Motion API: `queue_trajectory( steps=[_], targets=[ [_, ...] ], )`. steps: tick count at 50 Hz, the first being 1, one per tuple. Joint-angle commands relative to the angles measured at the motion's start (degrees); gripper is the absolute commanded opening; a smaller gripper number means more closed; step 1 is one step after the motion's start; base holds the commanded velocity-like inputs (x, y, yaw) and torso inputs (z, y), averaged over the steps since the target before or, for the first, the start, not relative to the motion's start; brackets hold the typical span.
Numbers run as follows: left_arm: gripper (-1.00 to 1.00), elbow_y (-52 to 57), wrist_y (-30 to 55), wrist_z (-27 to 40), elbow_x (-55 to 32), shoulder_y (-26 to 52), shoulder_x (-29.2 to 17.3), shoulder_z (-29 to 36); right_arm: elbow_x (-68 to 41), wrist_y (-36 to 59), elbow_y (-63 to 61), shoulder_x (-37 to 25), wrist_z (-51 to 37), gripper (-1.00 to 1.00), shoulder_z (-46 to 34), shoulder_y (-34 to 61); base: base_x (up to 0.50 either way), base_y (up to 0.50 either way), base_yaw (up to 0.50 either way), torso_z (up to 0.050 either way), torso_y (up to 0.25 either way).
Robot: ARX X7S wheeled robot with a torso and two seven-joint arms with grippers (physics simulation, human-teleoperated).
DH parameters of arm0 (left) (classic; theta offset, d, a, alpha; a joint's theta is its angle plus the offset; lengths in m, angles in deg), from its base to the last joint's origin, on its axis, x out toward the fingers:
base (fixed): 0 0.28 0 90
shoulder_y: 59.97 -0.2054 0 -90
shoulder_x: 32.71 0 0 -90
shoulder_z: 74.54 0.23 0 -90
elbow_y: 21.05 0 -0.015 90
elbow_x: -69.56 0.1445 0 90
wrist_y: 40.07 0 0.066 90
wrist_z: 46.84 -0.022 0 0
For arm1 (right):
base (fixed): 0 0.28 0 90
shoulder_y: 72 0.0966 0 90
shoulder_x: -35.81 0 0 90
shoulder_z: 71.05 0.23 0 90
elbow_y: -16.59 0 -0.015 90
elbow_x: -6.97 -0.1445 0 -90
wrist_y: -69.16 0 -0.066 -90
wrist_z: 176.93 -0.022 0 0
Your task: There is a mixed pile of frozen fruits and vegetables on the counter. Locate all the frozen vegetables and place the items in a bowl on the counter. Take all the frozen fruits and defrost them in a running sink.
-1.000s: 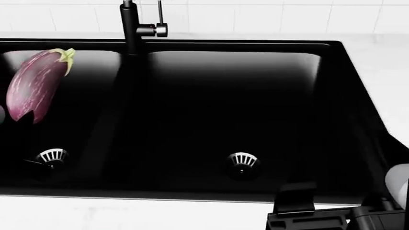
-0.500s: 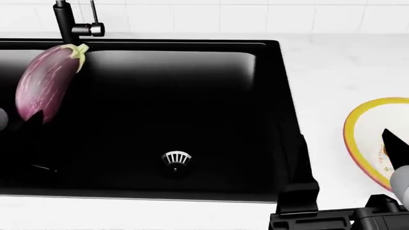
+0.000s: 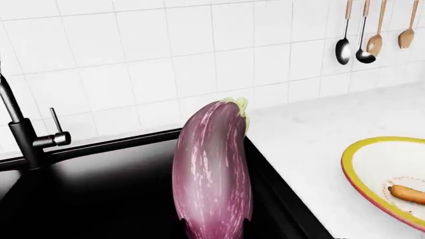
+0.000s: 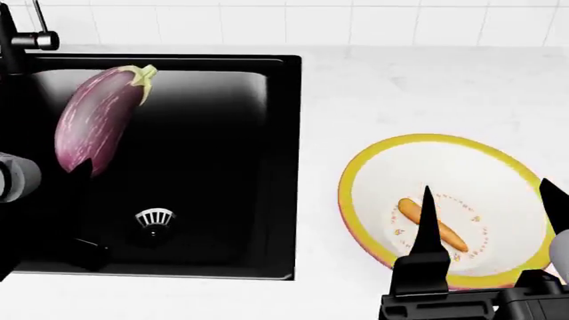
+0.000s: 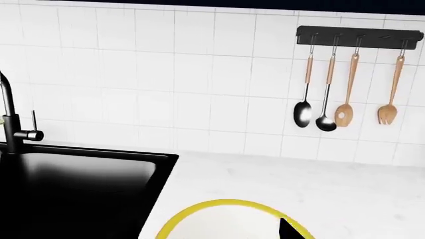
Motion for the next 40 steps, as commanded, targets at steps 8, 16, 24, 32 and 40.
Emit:
queue_trajectory(
  steps=[8,16,24,32,40],
  targets=[
    [-1.0,-0.64,-2.97,1.5,-0.63,0.39,1.54,3.82,0.62,-0.12,0.51,-0.14,0.25,1.0,-0.36,0.11,0.0,-0.5,0.0,0.0,0.0],
    [-1.0,-1.41,-4.41,1.19,0.52,0.48,2.07,6.13,0.72,-0.08,0.65,-0.24,0.41,1.0,-0.49,-0.43,0.0,-0.5,0.0,0.0,0.0],
    [-1.0,-0.68,-4.43,1.69,-1.3,-0.56,1.45,5.12,1.0,-0.18,0.69,-0.16,0.63,1.0,-0.79,-0.24,0.0,-0.5,0.0,0.0,0.0],
    [-1.0,-1.36,-6.21,0.89,0.53,-1.21,1.13,7.2,0.89,-0.35,0.56,-0.35,0.58,1.0,-0.55,-0.56,0.0,-0.5,0.0,0.0,0.0],
    [-1.0,-3.14,-8.41,-0.16,2.79,-1.18,1.16,9.39,1.09,-0.41,0.27,-0.53,0.71,1.0,-0.52,-0.91,0.0,-0.5,0.0,0.0,0.001]
  ],
)
